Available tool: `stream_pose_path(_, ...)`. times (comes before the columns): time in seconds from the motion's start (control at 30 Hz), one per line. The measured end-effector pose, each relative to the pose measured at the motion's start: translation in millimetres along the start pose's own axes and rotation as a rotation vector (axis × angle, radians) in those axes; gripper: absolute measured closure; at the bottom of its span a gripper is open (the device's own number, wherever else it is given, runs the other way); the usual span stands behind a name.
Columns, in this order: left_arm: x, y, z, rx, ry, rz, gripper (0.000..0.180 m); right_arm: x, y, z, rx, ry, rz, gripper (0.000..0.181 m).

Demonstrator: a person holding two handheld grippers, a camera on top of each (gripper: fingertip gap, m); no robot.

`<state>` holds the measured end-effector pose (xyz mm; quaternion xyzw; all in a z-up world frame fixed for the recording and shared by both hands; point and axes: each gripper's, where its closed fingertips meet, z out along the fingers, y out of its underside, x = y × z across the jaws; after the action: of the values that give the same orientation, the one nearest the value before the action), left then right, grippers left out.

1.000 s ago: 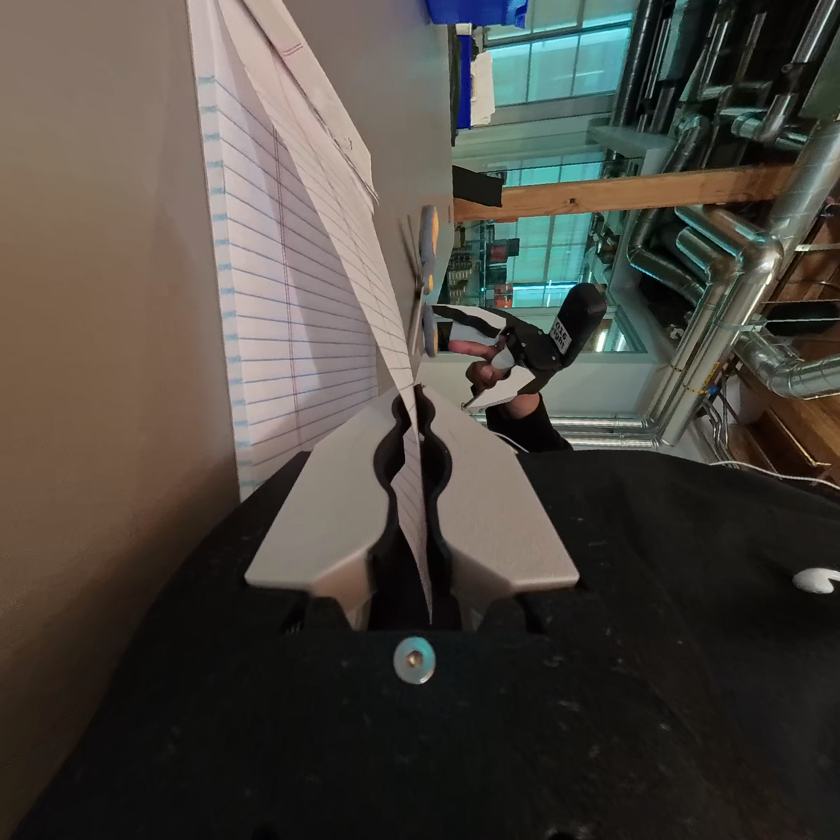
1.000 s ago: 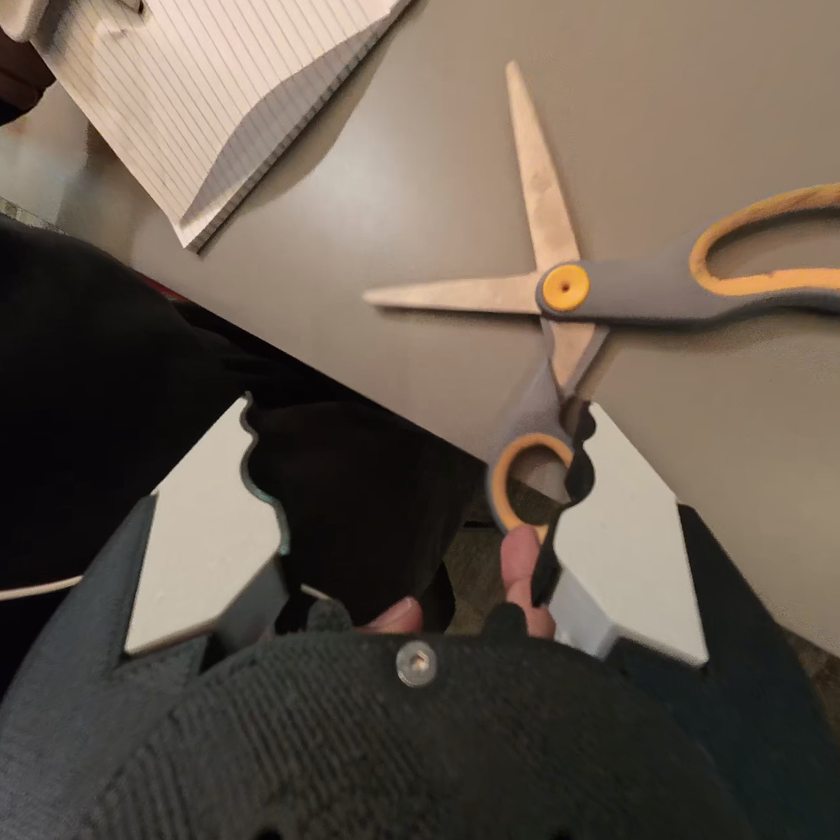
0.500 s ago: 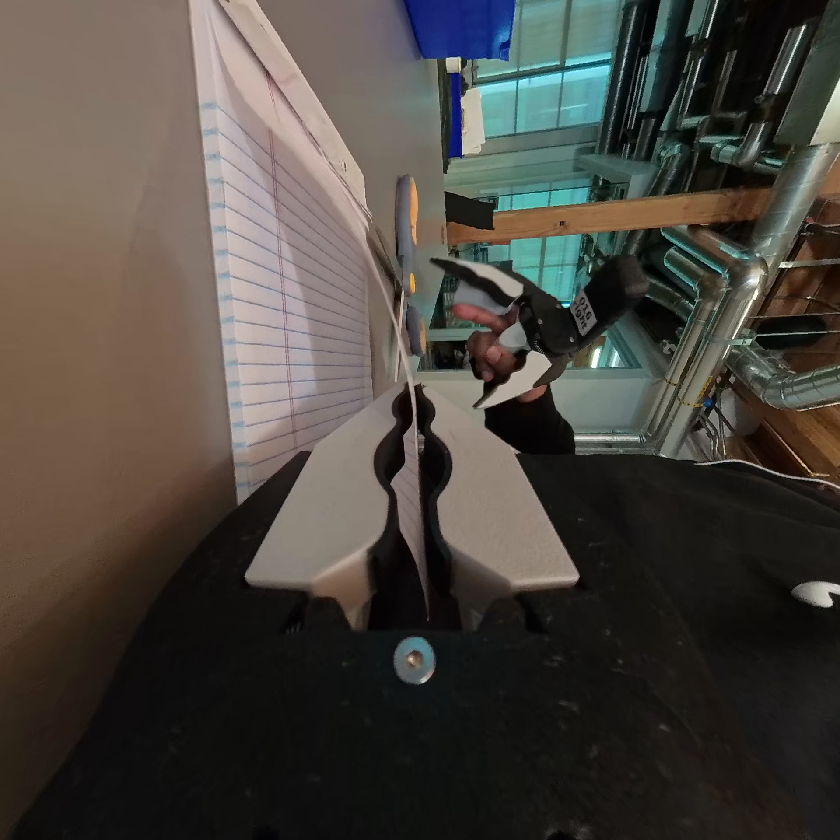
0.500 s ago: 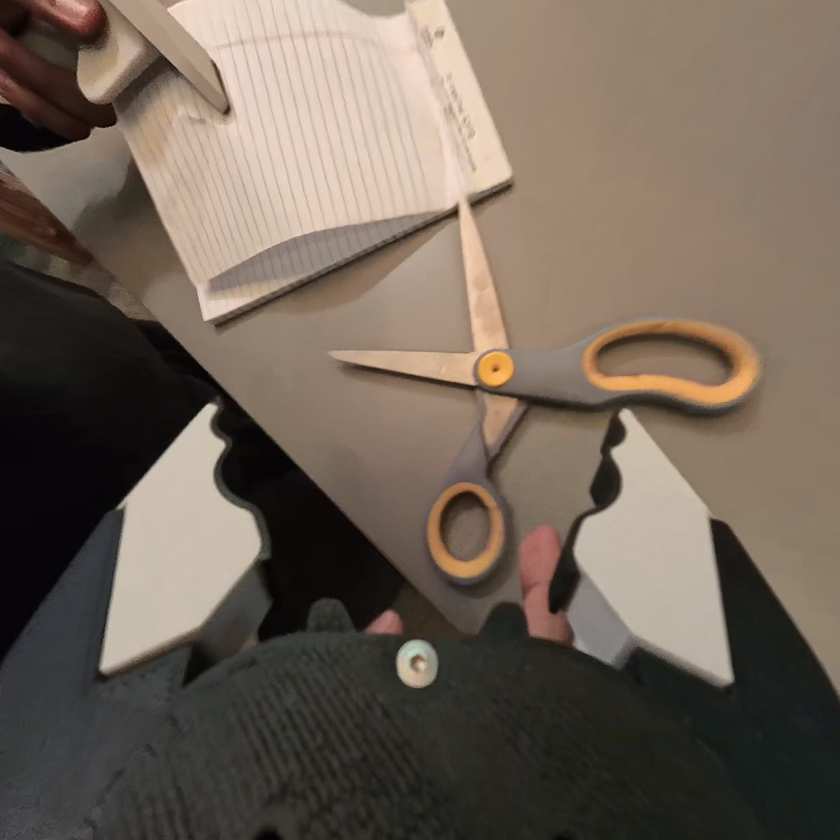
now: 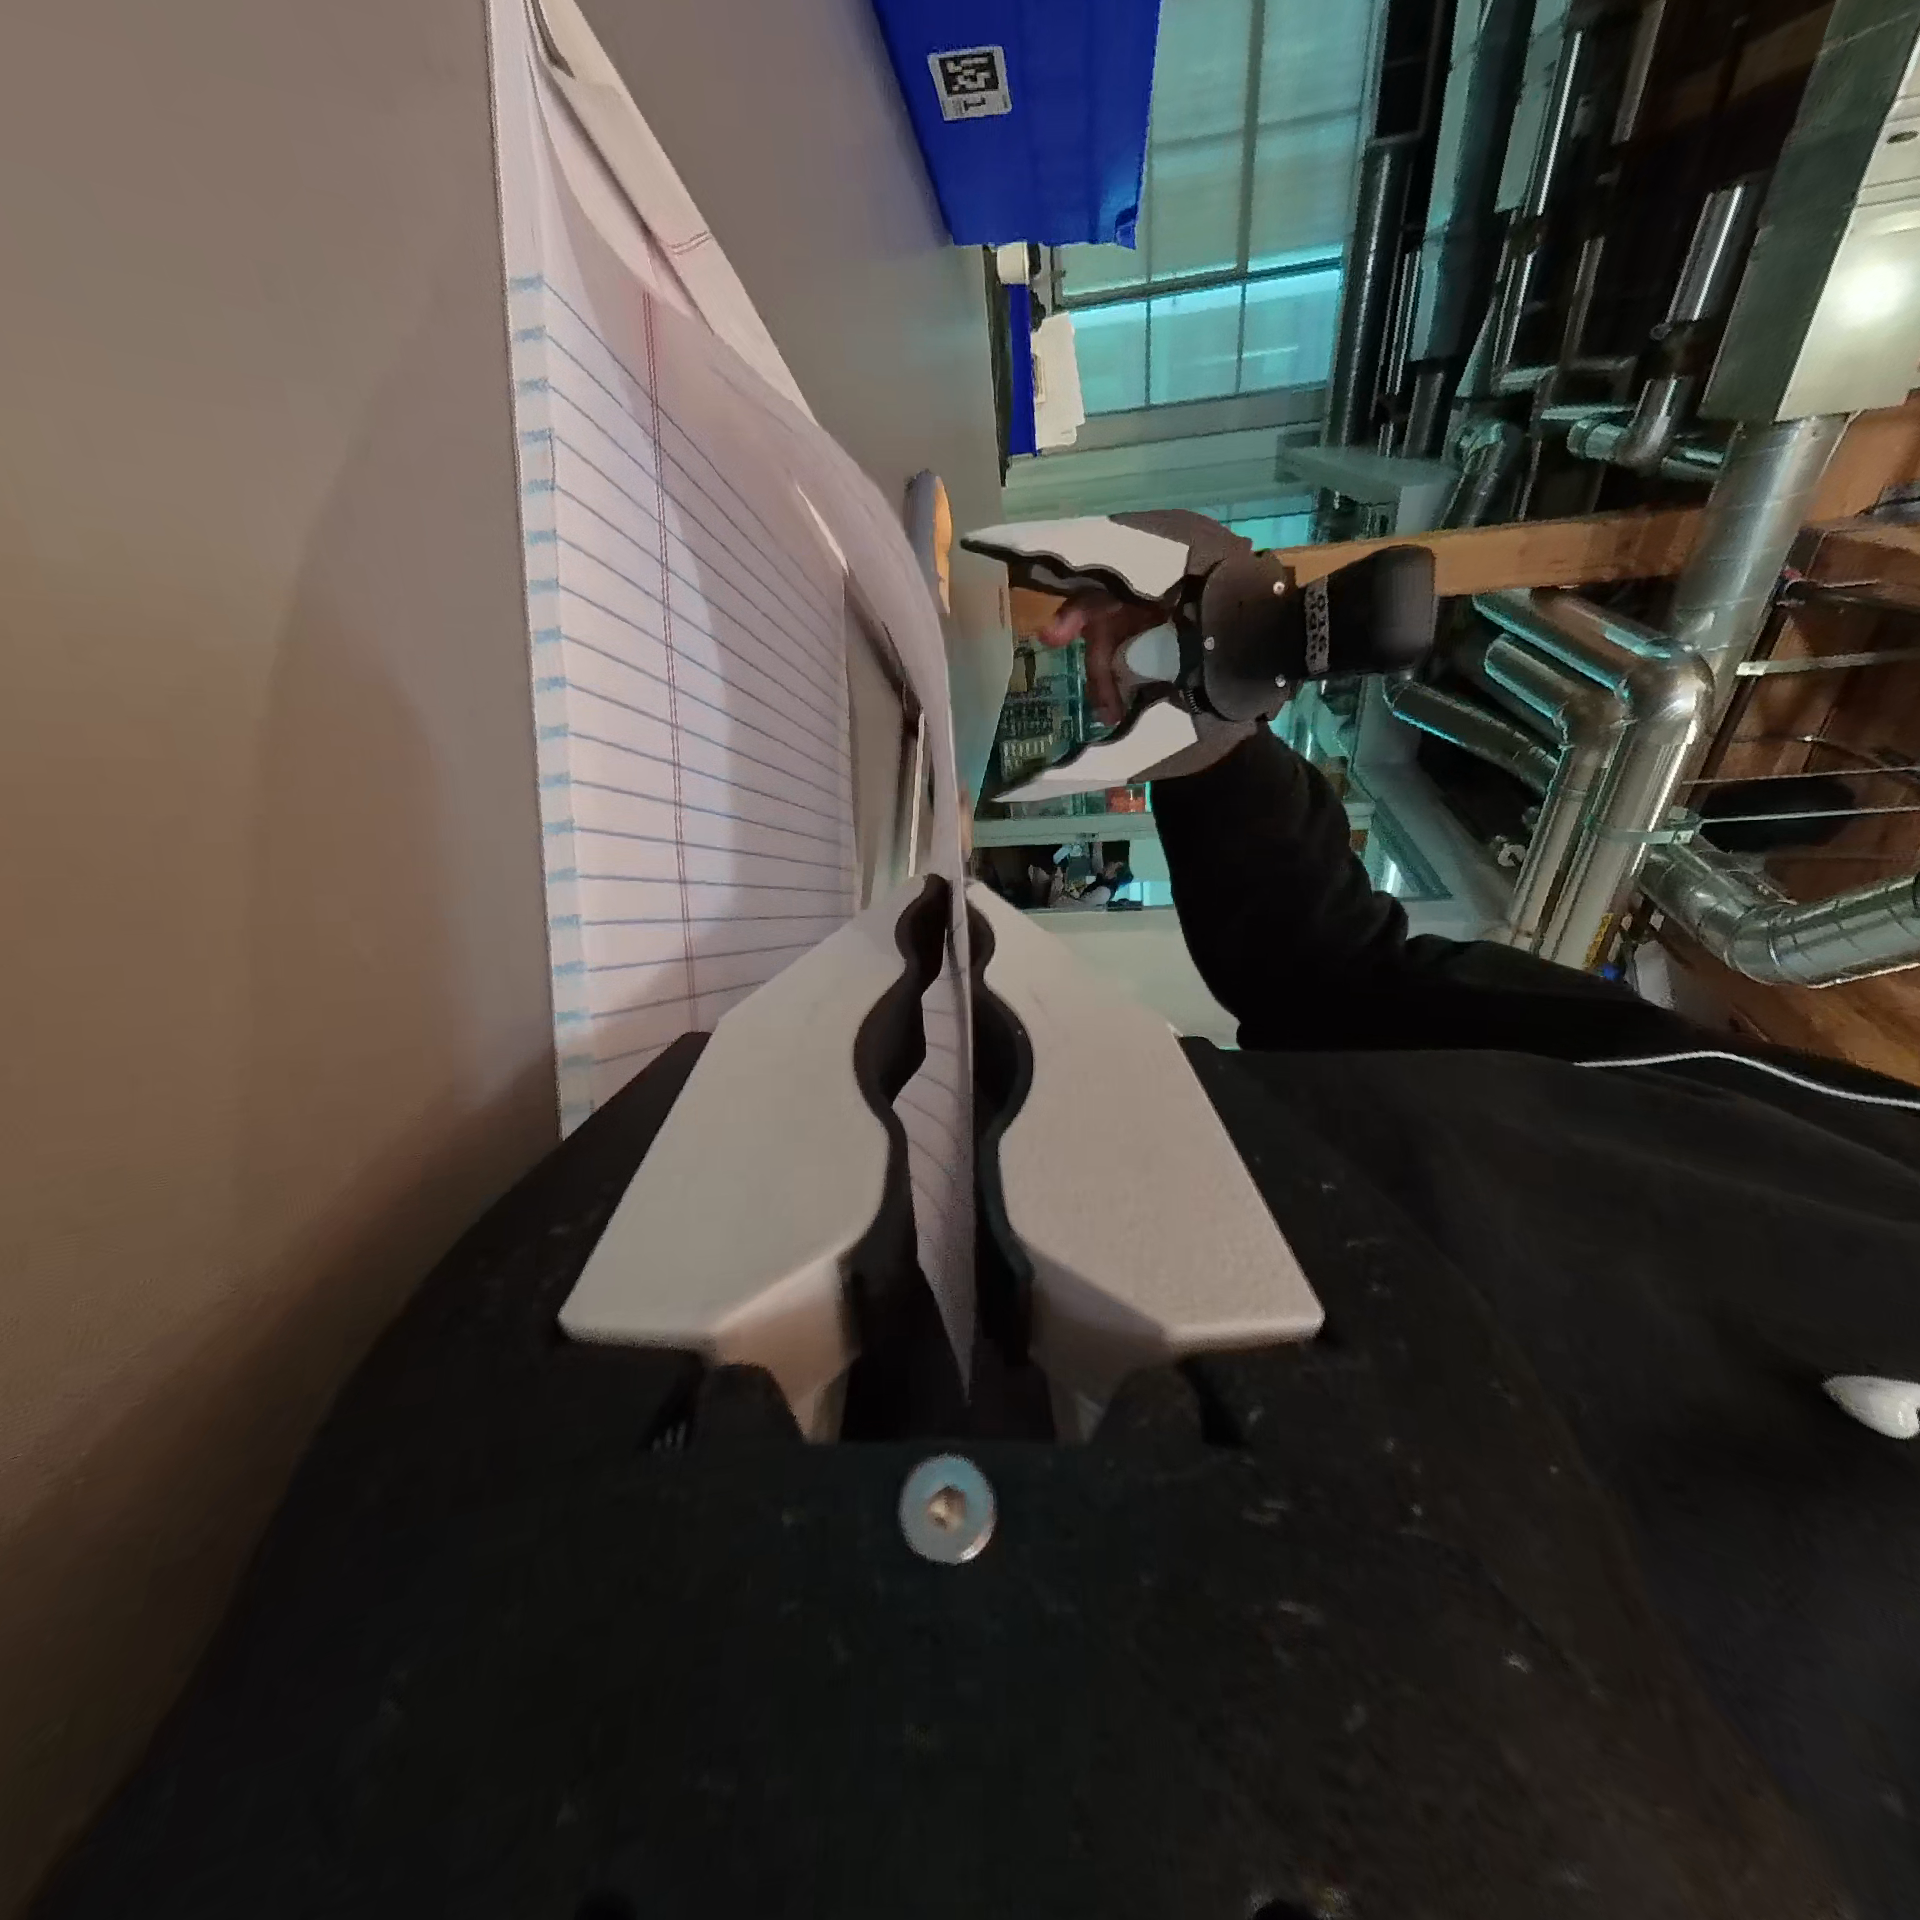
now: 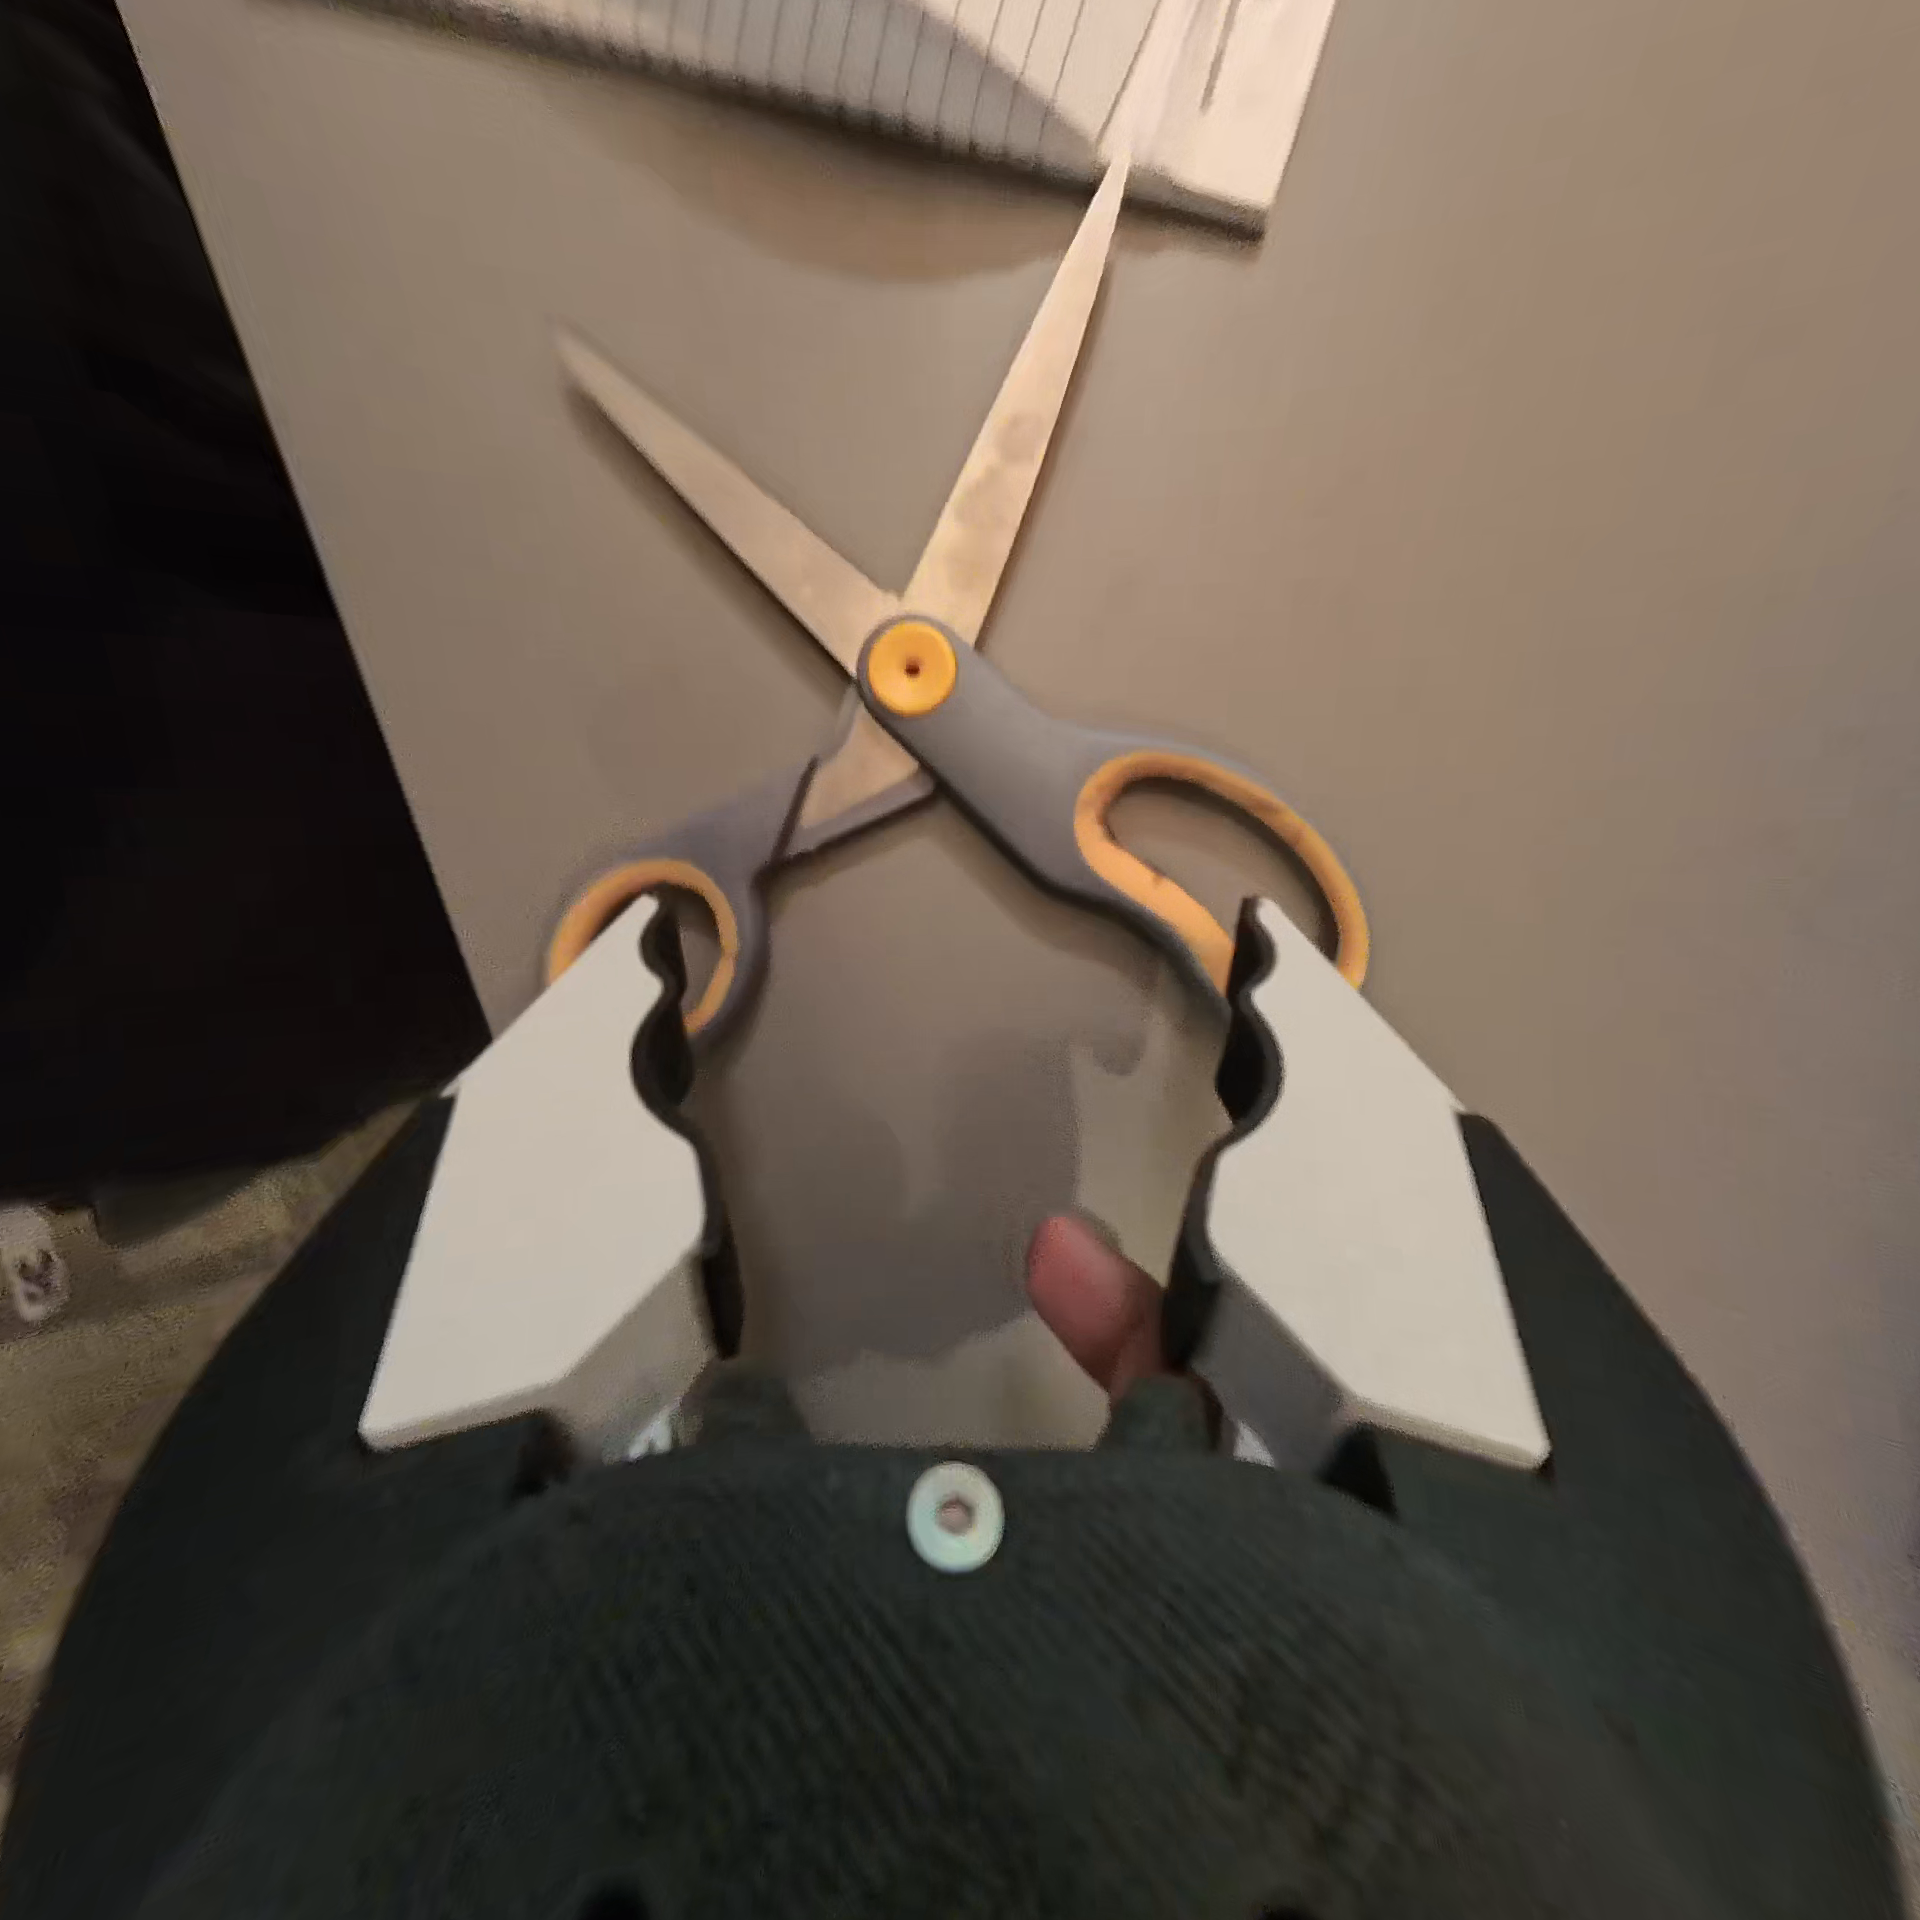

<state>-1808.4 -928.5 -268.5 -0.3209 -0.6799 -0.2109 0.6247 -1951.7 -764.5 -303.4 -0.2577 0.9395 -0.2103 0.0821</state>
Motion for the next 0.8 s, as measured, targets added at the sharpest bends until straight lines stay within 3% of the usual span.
stream_pose_path(0.33, 1.6, -1.7, -1.6, 0.036, 0.013, 0.000, 0.180, -2.2, 12.1, 20.1, -0.160, -0.032, -0.201, 0.067)
stream_pose_path(0.63, 3.4, -5.0, -5.0, 0.044, 0.038, -0.013, 0.180, -12.9, 2.7, 18.0, -0.067, 0.006, -0.092, 0.120)
stream_pose_path(0.73, 3.3, -6.0, -6.2, 0.037, 0.040, -0.018, 0.180, -14.7, 2.7, 17.6, -0.048, 0.027, -0.049, 0.124)
stream_pose_path(0.8, 2.8, -6.5, -7.4, 0.031, 0.036, -0.020, 0.180, -11.3, 3.5, 16.8, -0.034, 0.062, -0.010, 0.117)
